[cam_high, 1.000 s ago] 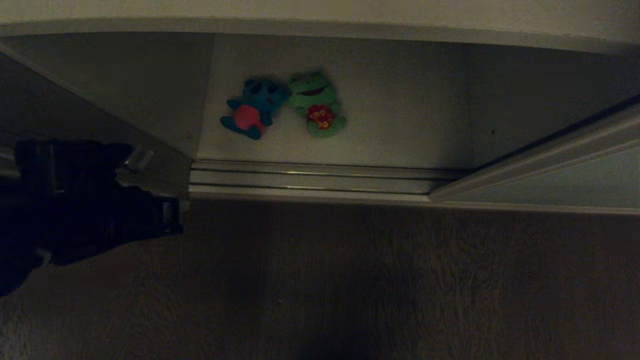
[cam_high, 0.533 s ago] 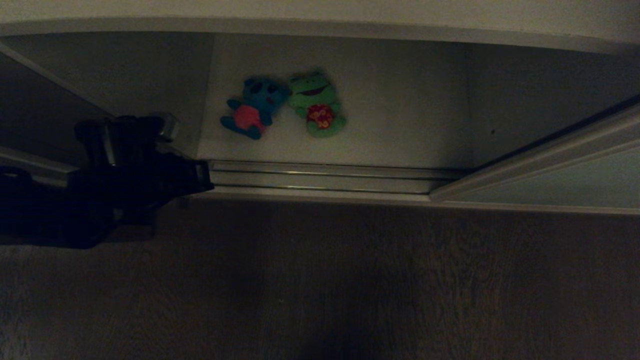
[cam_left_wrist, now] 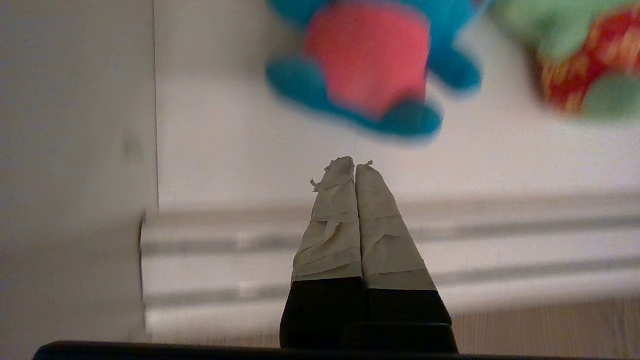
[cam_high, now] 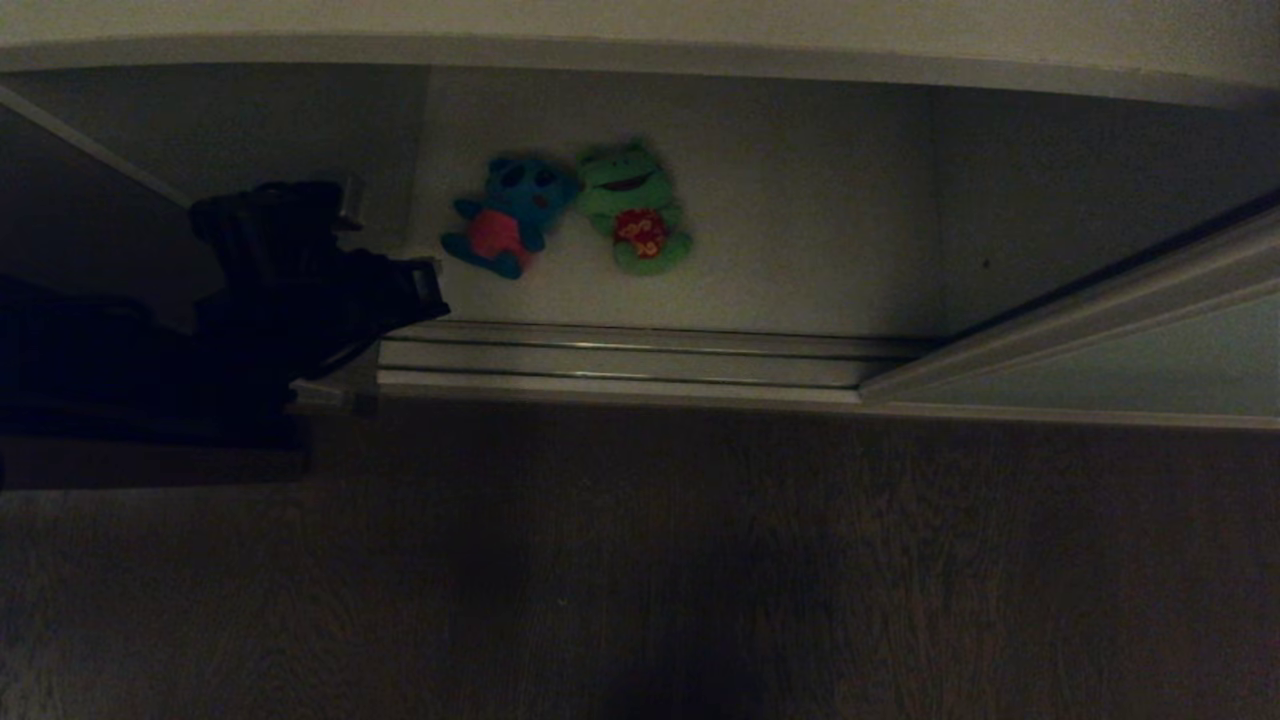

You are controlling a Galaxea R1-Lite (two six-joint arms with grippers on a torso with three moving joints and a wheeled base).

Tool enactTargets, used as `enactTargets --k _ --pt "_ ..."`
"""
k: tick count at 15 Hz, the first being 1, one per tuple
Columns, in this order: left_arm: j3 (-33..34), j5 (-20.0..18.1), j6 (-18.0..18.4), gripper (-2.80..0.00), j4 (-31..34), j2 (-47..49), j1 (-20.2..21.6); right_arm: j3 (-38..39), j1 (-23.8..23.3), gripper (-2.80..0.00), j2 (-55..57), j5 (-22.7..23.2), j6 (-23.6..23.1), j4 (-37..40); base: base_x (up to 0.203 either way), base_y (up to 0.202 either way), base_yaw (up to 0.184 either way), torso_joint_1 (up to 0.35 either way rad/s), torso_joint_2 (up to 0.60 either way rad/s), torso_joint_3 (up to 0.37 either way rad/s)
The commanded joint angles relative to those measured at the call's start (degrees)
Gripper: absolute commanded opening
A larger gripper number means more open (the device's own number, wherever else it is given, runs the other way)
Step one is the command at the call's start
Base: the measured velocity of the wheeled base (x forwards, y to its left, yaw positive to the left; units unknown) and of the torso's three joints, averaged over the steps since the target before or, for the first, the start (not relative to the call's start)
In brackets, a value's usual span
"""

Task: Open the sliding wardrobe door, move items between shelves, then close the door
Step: Place the blue doll on the higher shelf

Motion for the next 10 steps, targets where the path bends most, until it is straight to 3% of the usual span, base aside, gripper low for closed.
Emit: enactTargets --k 1,2,3,4,10 --pt "-1.9 0.3 0.1 -2.80 -0.3 0.9 -0.6 0.0 0.0 -2.80 -0.2 0.0 0.0 0.0 0.000 0.000 0.000 0.000 0.00 0.000" --pt "-1.7 1.1 0.2 -2.80 -0.2 0.9 -0.9 0.0 0.0 -2.80 -0.2 0.0 0.0 0.0 0.000 0.000 0.000 0.000 0.00 0.000" --pt "-1.9 2.2 0.3 -0.67 0.2 1.2 -1.2 0.0 0.0 -2.80 -0.2 0.0 0.0 0.0 0.000 0.000 0.000 0.000 0.00 0.000" --pt "-1.9 2.2 0.5 0.00 0.3 1.3 -1.4 0.0 0.0 -2.80 -0.2 0.0 0.0 0.0 0.000 0.000 0.000 0.000 0.00 0.000" --pt "-8.7 1.8 0.0 0.00 0.0 6.1 -1.5 0.0 0.0 -2.80 -0.2 0.0 0.0 0.0 0.000 0.000 0.000 0.000 0.00 0.000"
